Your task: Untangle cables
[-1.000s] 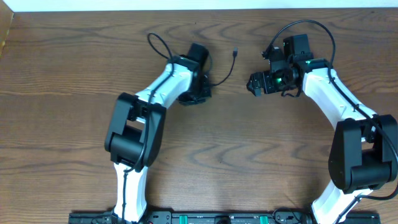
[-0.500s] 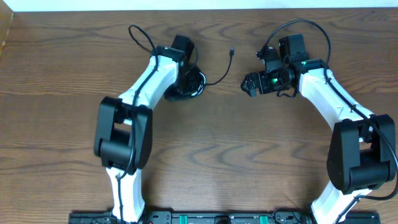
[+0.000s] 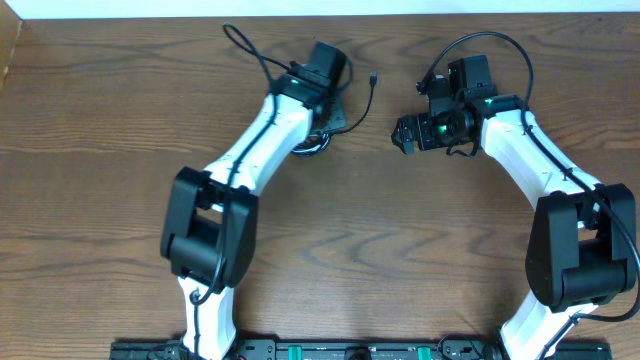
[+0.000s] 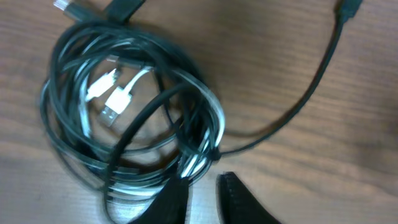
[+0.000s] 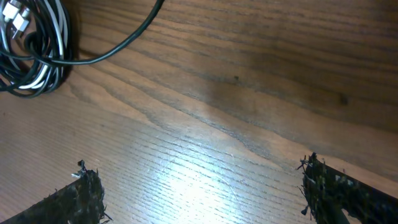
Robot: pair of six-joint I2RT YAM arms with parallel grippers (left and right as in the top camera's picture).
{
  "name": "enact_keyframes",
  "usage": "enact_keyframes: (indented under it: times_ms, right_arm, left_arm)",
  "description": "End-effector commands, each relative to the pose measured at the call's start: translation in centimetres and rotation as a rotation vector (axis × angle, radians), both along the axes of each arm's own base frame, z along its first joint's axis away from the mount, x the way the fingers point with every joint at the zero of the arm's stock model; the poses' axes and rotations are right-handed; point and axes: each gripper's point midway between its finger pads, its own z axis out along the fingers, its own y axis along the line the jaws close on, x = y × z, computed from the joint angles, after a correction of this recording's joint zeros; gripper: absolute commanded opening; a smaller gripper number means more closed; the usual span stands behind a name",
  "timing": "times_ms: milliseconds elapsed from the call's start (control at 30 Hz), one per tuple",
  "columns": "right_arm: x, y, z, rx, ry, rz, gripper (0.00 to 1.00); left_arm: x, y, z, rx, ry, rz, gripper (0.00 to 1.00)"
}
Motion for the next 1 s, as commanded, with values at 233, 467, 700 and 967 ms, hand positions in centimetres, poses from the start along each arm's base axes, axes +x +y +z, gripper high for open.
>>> enact_keyframes:
  times_ms: [233,467,700,967]
  right_arm:
    - [-0.2,0.1,-0.7,-0.001,0.021,-0.010,0.99]
    - [-0.2,0.1,-0.7,-0.001,0.021,-0.010,0.99]
    - [-0.2,0.1,-0.7,-0.001,0.022,-0.010,0.99]
    - [-0.2,0.0,-0.7,-0.001,0.023,-0.010,0.99]
  left_arm:
    - [1.4,2.2,-3.6,0.120,-0.026,0.150,0.32]
    - [0.6,0.7,-4.4,0.105,-0.017,0.116,0.25]
    - [-0.4,0.1,-5.1,0.118,0.002,0.094,0.24]
    - [-1.2,-1.5,-5.5,0.055,0.043,0.015,0.15]
